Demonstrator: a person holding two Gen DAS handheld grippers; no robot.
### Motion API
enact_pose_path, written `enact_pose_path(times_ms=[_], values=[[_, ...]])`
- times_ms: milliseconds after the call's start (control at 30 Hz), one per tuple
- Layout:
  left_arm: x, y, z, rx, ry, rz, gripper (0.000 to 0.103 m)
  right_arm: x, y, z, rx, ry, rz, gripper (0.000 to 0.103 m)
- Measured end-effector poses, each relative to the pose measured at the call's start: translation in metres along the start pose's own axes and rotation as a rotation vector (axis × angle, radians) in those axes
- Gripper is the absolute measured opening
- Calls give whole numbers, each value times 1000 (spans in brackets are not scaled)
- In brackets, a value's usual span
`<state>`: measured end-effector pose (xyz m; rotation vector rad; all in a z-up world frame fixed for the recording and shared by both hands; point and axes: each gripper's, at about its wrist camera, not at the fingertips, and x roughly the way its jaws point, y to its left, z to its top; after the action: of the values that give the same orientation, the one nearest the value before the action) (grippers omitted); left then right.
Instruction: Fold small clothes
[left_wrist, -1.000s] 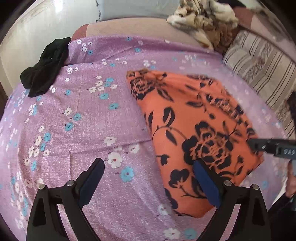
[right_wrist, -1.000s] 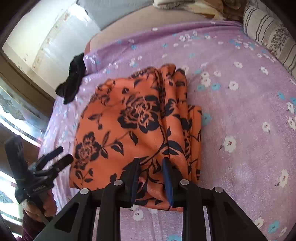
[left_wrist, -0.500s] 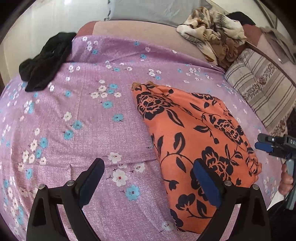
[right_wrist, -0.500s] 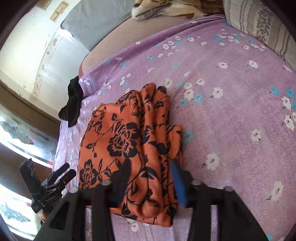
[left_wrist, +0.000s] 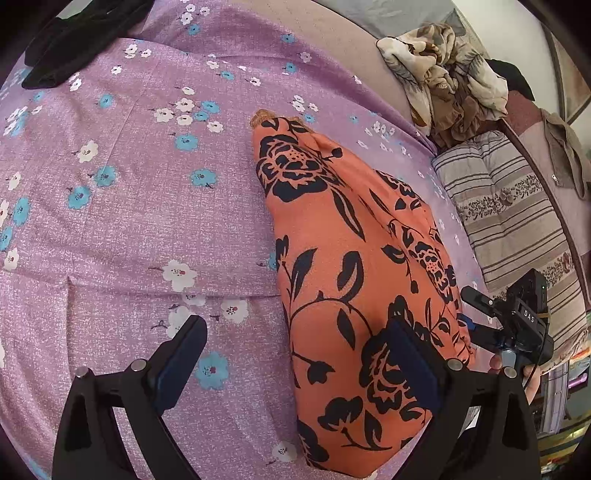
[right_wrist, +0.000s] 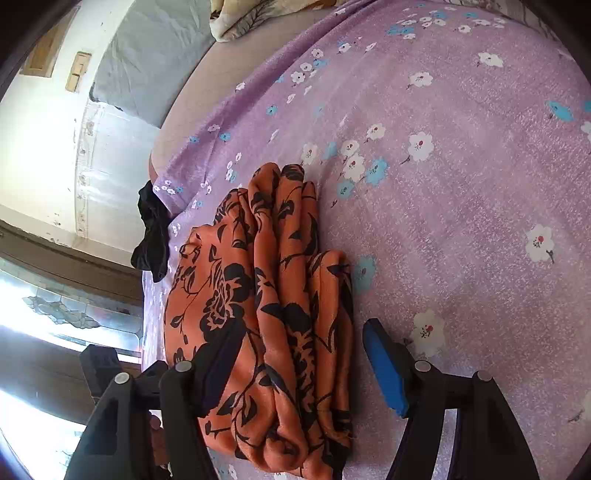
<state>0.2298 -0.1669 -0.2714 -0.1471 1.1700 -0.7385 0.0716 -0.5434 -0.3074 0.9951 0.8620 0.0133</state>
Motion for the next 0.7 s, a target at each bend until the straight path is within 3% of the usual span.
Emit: enact_pose_path(times_ms=[167, 233, 433, 700], values=[[16, -4, -3, 11, 52, 2, 97, 5, -6, 2, 9, -3, 71, 74], [20, -9, -4, 21, 39, 16, 97, 8, -5, 2, -10, 4, 95, 76], [26, -26, -2, 79, 2, 95, 97, 21, 17, -7, -142, 27, 56, 81], [29, -42, 0, 152, -29, 163, 97, 36, 34, -11, -201, 37, 44, 81]])
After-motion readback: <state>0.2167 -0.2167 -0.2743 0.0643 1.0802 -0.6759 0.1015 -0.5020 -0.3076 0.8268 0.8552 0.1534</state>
